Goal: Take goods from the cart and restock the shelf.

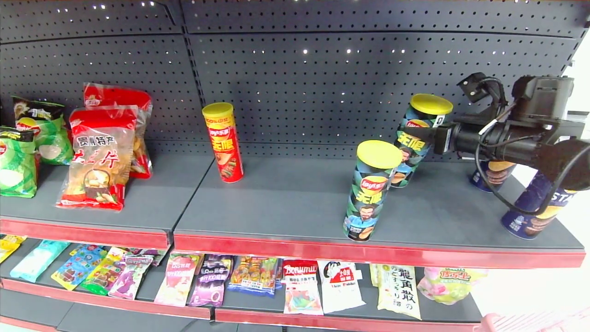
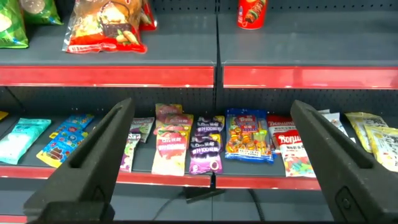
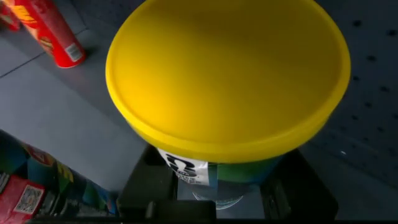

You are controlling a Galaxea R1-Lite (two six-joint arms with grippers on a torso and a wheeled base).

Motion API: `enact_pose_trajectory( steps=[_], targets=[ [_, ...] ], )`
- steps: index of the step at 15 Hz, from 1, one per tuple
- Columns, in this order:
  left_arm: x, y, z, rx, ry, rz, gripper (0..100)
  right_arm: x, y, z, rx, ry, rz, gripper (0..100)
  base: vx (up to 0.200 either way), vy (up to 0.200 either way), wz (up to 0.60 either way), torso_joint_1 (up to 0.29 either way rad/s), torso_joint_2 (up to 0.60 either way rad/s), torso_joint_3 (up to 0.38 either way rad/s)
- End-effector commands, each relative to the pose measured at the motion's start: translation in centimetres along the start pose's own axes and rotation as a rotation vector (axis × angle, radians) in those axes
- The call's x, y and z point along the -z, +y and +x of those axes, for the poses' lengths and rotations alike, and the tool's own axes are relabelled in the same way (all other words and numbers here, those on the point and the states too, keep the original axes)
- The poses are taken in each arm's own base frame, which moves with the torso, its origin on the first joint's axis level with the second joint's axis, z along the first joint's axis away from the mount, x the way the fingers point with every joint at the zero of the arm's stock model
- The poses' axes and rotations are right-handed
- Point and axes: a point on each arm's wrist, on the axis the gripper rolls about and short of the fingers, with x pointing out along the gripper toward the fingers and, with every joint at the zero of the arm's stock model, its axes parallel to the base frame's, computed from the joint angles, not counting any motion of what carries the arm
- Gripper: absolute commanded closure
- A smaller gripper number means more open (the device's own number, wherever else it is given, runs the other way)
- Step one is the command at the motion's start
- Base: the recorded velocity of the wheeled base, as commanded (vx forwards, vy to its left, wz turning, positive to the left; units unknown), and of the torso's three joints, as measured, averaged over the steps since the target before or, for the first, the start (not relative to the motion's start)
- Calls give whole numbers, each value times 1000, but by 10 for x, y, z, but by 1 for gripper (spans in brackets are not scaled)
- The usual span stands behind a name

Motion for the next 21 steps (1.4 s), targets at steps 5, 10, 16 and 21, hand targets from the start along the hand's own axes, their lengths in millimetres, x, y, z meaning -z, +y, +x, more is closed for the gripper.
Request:
enact_pose_trajectory(
  steps=[5,10,16,21],
  targets=[
    [0,0,0,0,1,0,0,9,-6,33,-79,9,-28,100,0,0,0,0,0,0],
    [0,0,0,0,1,0,0,11,2,50,-118,8,-34,100,0,0,0,0,0,0],
    [0,0,0,0,1,0,0,15,5,55,-128,19,-37,100,0,0,0,0,0,0],
    [0,0,0,0,1,0,0,19,3,58,-128,28,-45,100,0,0,0,0,0,0]
  ],
)
